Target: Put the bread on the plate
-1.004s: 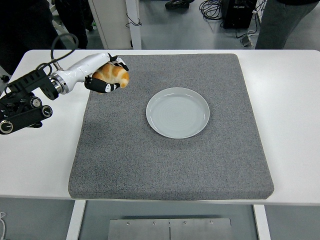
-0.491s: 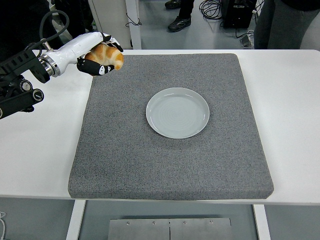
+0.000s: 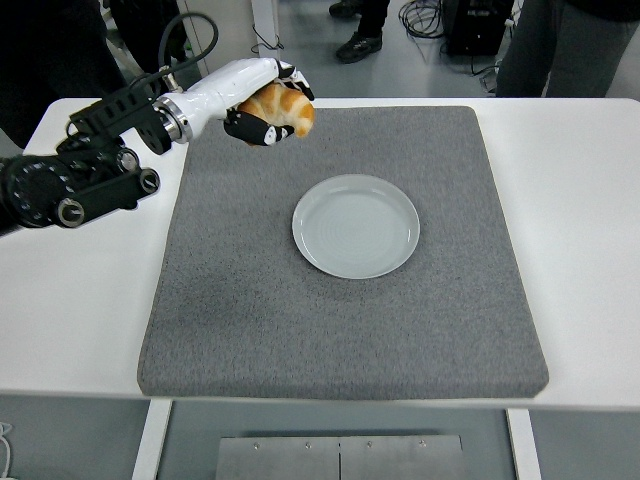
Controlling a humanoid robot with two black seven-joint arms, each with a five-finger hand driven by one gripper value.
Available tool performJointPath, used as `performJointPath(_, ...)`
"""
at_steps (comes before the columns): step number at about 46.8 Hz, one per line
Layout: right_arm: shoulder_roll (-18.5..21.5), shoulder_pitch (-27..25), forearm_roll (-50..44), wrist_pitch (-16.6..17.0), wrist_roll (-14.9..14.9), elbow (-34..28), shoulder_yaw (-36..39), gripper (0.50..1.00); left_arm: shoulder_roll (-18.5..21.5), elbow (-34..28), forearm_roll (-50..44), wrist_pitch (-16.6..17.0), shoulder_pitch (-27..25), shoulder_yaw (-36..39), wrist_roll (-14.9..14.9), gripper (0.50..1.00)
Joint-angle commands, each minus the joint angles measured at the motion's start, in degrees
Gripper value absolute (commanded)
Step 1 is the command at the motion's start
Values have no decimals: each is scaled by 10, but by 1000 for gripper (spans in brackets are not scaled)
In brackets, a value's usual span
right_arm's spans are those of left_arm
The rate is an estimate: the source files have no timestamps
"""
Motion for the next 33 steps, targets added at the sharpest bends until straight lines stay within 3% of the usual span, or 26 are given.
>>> performJointPath(1, 0, 0, 0, 0, -1, 0, 0, 1000, -33, 27, -1, 0, -4, 14, -1, 500)
performJointPath(16, 0, -1, 0, 0, 0, 0, 0, 1000, -122, 74, 0, 1, -8, 24, 0, 500)
performJointPath(33, 0, 0, 0, 0, 0, 0, 0, 1000, -156, 75, 3, 6, -14, 69, -4, 500)
